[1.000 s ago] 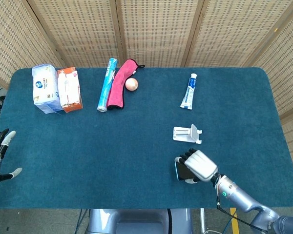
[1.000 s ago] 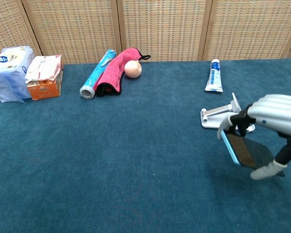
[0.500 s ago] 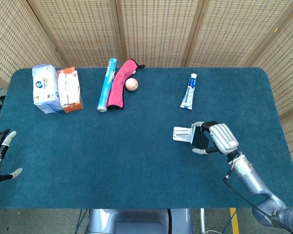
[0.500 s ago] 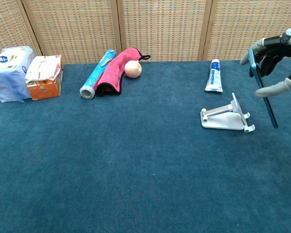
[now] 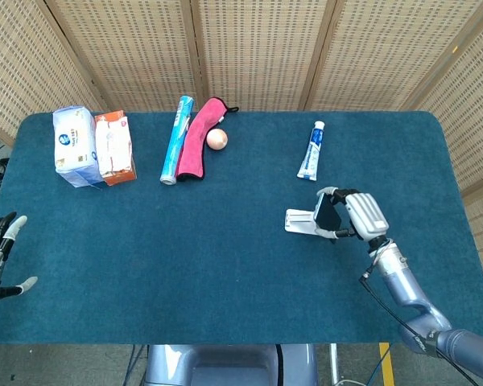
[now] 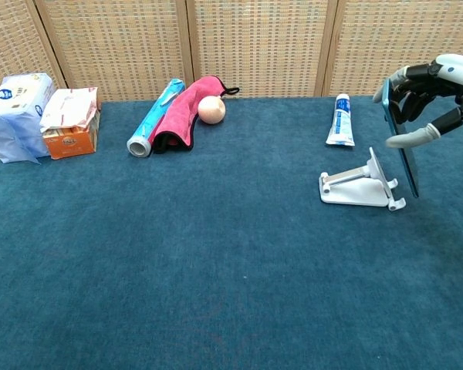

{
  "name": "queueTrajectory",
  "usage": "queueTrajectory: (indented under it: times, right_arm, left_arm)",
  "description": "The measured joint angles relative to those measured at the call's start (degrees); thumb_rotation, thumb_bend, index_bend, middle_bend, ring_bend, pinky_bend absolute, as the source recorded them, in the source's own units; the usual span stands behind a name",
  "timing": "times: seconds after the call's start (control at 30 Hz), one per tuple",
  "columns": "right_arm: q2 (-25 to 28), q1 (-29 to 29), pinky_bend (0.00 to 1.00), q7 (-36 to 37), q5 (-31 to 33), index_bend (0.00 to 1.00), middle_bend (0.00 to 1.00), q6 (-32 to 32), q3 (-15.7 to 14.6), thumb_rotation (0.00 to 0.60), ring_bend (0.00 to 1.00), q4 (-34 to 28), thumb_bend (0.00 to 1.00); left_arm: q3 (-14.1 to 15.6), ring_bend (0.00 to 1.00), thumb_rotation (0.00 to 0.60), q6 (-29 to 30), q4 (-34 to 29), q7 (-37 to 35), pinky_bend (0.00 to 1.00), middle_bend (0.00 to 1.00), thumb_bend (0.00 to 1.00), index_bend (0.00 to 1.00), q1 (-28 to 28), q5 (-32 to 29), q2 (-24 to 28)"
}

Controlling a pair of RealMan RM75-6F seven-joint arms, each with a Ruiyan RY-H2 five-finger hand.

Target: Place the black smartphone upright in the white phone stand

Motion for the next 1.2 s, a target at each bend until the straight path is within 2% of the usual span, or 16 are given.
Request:
queueTrajectory:
  times: [0.2,0.43,0.87,1.2]
  right_arm:
    - [-2.9,1.6,0.37,-0.3,0.6,0.53,0.55,-0.5,1.4,0.6,0.45,4.2,0.32]
    - [-4.9,2.7,0.37,2.0,0.1,0.53,0.55,-1.2,1.7,0.6,0.45,8.1,0.32]
    - [-7.2,4.1,0.37,9.2,-3.3,0.53,0.55,-0.9,0.2,0.6,0.45,14.8,0.32]
    - [-9.5,6.3,0.37,15.5,-6.0,0.53,0.55,-1.5,-1.5,0.6,0.45,21.2,0.36]
  left_arm:
    - [-0.2,0.0,0.6,-0.8,0.2,-0.2,0.0,0.0,0.05,0.0,-0.4,-0.9,0.1]
    - [-0.4,0.0,0.6,-1.3,0.2,-0.2,0.0,0.0,0.05,0.0,-0.6,-1.5,0.1]
    - [-0.6,0.0,0.6,-1.8,-0.3,1.7,0.0,0.0,0.05,0.0,-1.0,-2.2,-0.5]
    - [-0.9,0.0,0.6,-3.0,-0.3,3.2,0.0,0.0,0.05,0.0,-1.6,-3.8,-1.1]
